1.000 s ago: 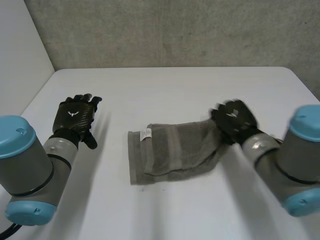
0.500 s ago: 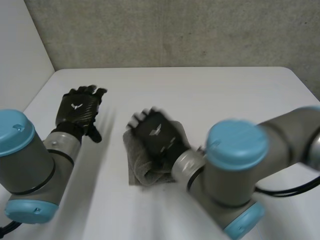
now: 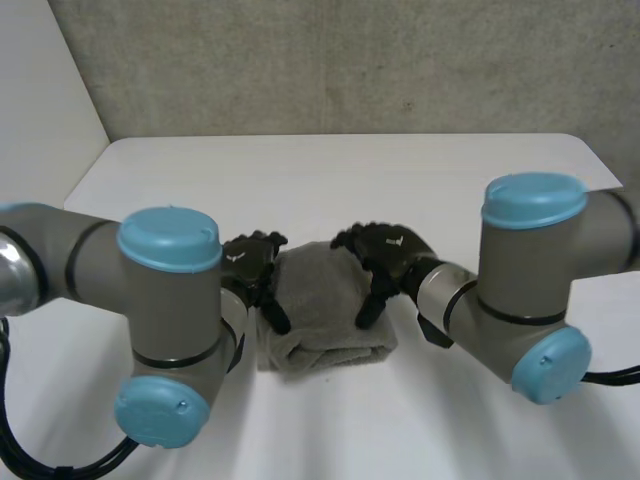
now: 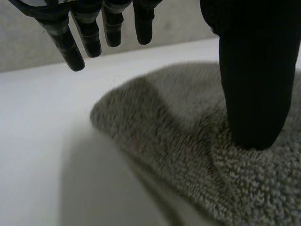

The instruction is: Fold the laundry

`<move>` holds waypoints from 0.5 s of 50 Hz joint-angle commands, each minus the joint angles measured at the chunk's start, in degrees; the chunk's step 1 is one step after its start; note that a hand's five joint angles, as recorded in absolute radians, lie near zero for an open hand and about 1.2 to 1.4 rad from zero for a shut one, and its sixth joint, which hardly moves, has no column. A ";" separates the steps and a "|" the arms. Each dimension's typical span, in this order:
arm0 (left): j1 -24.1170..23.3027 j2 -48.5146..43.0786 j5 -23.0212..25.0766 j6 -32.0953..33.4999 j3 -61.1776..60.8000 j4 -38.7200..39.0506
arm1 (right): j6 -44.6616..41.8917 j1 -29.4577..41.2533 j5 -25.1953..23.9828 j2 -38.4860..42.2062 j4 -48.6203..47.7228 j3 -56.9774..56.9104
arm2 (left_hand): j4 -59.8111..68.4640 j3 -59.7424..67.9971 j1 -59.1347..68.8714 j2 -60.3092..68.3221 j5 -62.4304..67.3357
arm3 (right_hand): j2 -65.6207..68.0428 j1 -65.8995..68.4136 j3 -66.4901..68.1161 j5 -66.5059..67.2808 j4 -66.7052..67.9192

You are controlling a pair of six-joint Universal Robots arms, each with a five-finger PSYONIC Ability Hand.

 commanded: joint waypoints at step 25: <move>8.01 24.30 2.08 8.28 4.15 -5.08 | -6.06 -4.06 19.03 -20.96 0.36 -2.45 | 2.95 2.79 2.30 3.11 0.70 | -3.16 -2.14 -2.20 -3.46 -3.32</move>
